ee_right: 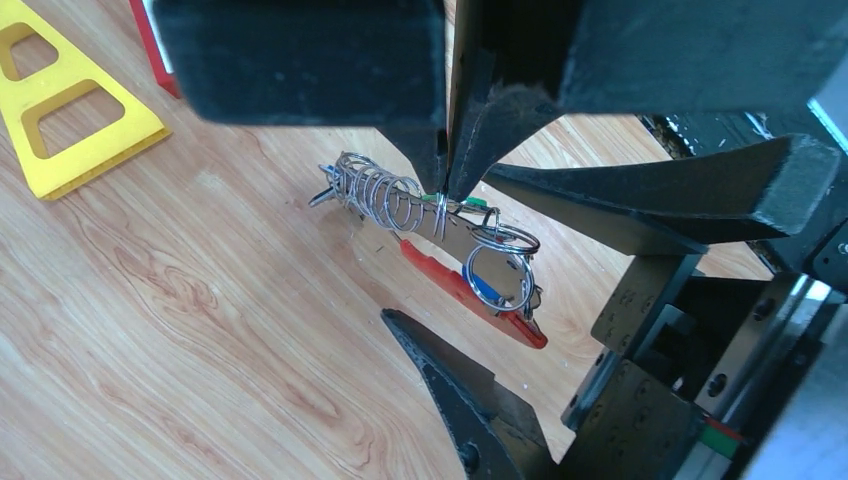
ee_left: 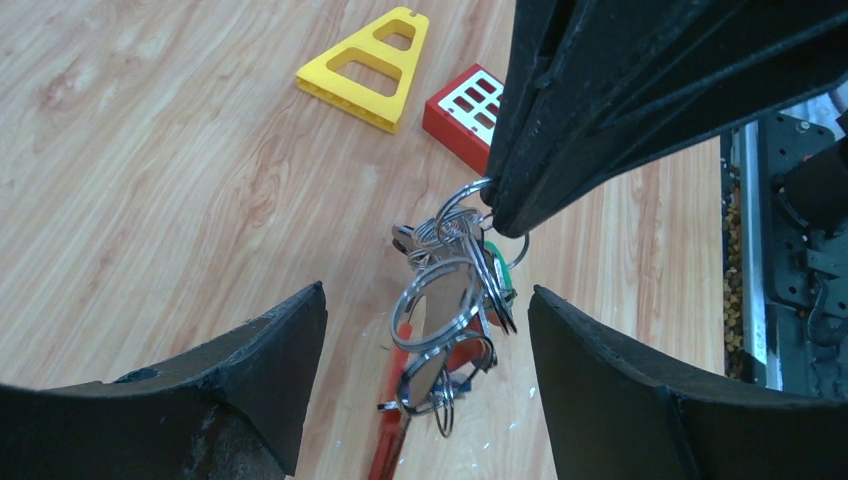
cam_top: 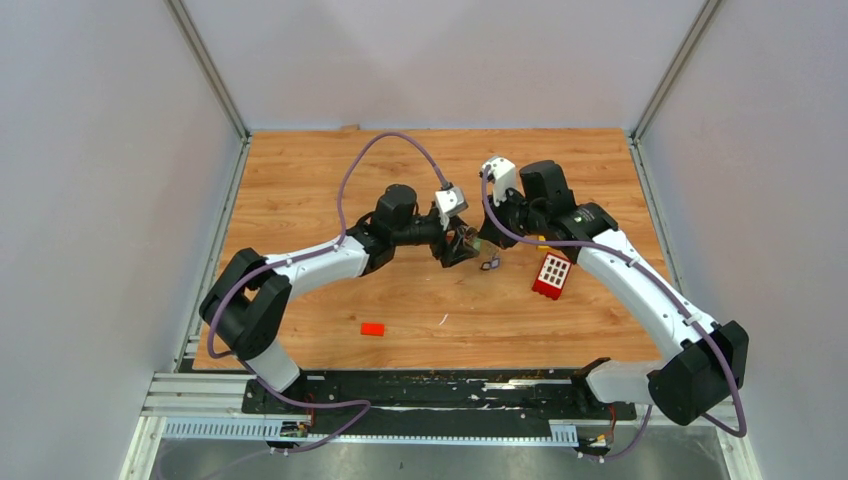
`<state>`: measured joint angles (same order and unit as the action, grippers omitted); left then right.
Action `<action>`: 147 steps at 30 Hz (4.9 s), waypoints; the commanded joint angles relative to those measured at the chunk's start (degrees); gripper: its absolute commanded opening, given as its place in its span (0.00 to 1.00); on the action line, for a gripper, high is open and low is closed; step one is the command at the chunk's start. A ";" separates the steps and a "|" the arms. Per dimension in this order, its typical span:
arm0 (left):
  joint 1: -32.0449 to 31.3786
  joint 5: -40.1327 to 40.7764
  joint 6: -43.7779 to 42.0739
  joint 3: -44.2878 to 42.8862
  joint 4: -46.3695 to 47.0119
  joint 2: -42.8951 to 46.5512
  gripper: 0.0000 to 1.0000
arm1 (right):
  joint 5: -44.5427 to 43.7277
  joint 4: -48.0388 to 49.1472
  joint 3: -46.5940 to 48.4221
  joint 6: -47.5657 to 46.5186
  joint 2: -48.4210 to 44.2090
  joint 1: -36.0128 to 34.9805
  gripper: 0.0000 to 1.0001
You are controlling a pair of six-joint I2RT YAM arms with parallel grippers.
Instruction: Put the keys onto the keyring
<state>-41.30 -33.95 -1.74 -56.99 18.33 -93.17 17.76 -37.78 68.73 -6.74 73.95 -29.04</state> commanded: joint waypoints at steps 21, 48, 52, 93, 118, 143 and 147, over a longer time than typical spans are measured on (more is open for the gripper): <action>-0.64 3.80 5.03 -2.71 2.52 -1.14 0.00 | 6.38 5.76 -1.24 3.65 -1.50 2.84 0.00; -1.51 4.19 -18.49 -0.69 -11.44 4.11 0.00 | 24.43 6.23 -2.63 3.40 -2.61 10.05 0.00; -1.51 3.75 -18.68 -1.29 -12.23 4.10 0.00 | 25.00 5.55 -2.16 2.87 -2.33 10.05 0.00; 1.72 -20.90 -23.84 -13.60 -31.71 6.94 0.62 | 36.26 5.95 -12.39 -25.67 -8.32 9.20 0.00; 1.16 -22.29 -15.09 -14.17 -23.69 -0.19 0.49 | 36.14 3.72 -12.99 -29.69 -9.05 7.44 0.00; 1.22 -23.01 -7.57 -9.87 -15.28 2.98 0.52 | 31.16 5.76 -14.06 -27.47 -9.54 7.43 0.00; 1.21 -23.62 -7.27 -8.91 -15.10 3.32 0.52 | 30.76 5.88 -13.97 -27.28 -9.46 7.42 0.00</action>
<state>-39.94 -55.20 -11.94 -66.65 0.08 -92.99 48.80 -35.27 54.50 -34.17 66.11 -21.63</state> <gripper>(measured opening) 0.517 0.013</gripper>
